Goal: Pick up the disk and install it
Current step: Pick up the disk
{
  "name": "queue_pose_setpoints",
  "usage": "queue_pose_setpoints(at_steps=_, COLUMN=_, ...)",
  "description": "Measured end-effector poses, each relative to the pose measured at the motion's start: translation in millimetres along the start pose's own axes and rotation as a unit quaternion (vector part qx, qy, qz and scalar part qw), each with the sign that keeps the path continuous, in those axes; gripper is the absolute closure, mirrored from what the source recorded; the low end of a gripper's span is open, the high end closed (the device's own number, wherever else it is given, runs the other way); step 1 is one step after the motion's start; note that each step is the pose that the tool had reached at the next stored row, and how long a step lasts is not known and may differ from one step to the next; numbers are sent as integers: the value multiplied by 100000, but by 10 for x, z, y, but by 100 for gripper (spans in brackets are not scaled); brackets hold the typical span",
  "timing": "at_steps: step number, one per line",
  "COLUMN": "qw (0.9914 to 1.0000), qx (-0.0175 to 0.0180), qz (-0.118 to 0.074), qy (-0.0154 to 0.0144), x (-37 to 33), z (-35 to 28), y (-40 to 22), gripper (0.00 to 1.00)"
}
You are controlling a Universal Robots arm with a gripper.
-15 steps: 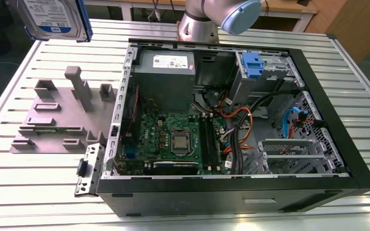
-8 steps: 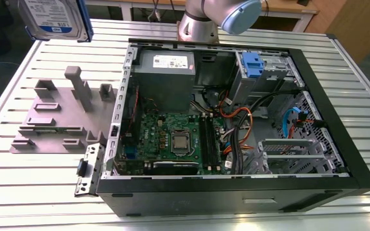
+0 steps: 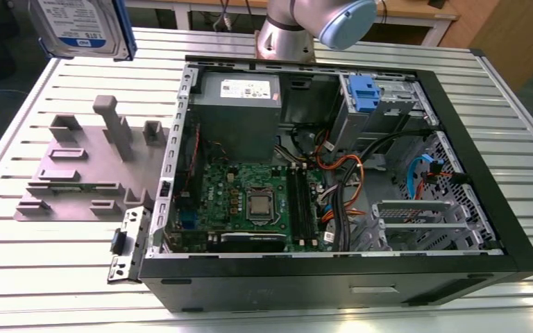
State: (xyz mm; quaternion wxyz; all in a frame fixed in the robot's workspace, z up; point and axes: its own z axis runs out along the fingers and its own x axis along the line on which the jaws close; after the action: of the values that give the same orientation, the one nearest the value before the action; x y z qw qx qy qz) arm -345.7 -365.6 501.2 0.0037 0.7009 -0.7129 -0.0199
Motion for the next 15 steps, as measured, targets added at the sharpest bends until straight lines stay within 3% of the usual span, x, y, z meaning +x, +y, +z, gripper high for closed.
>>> queue_pose_setpoints(at_steps=7, qw=100000, qx=2, qz=2, qy=-1, x=44, z=-1, y=-11, gripper=64)
queue_pose_setpoints(at_steps=15, qw=100000, qx=-1, qz=0, qy=2, x=44, z=-4, y=-82, gripper=64)
